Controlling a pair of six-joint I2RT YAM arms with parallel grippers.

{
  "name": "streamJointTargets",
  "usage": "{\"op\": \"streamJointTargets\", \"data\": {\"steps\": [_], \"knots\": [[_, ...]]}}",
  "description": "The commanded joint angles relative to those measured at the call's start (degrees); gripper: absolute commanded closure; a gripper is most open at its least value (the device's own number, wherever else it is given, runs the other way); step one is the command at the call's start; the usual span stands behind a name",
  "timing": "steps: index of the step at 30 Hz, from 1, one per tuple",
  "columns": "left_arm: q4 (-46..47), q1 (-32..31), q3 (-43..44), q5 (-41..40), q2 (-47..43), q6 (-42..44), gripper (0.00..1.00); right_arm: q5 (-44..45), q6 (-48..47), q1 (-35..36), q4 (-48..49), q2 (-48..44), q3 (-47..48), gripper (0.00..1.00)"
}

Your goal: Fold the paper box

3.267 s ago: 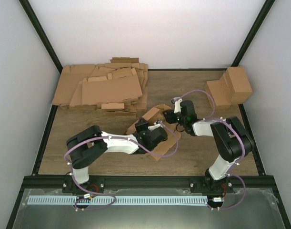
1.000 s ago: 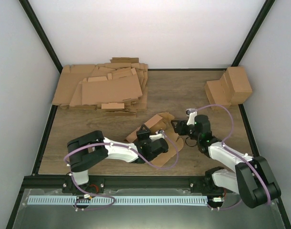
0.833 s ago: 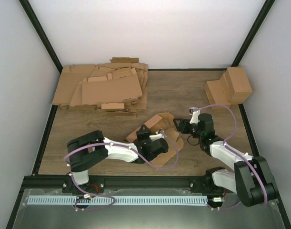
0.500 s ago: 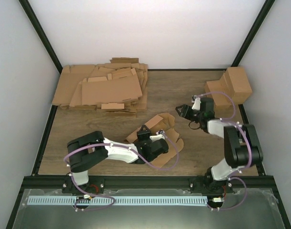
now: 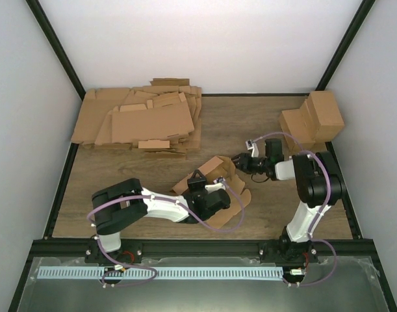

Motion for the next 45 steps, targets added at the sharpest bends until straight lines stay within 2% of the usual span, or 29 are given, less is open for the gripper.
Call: {"op": "streamJointTargets", "data": {"steps": [1,10,19,30,36,45], "knots": [[1.34,-0.36,-0.06,-0.22,-0.09,0.41,0.96,-7.25,-1.2,1.93,8.83,-3.01,-4.22,0.58],[1.76,-0.39,-0.14,0.38,-1.15,1.02,0.96,-3.3,-4.47,4.0,12.14,-6.45,-9.12,0.58],[1.69,-0.36,-0.37,1.15,-1.83,1.23,0.96,2.54,-6.03,6.39,22.62,-10.25,-17.24,0.58],[0.7,-1.02,-0.16,1.78,-2.69,1.18,0.96,8.24,-9.19,9.13,20.51,-11.85,-16.01,0.58],[0.58,-1.2,-0.5,1.98,-2.76,0.89,0.96,13.52,-11.32,11.62,19.82,-11.48,-15.07,0.48],[-0.26,-1.41,-0.19,2.6,-2.7,0.28,0.96,24.01,-14.03,16.02,26.89,-10.61,-16.05,0.51]]}}
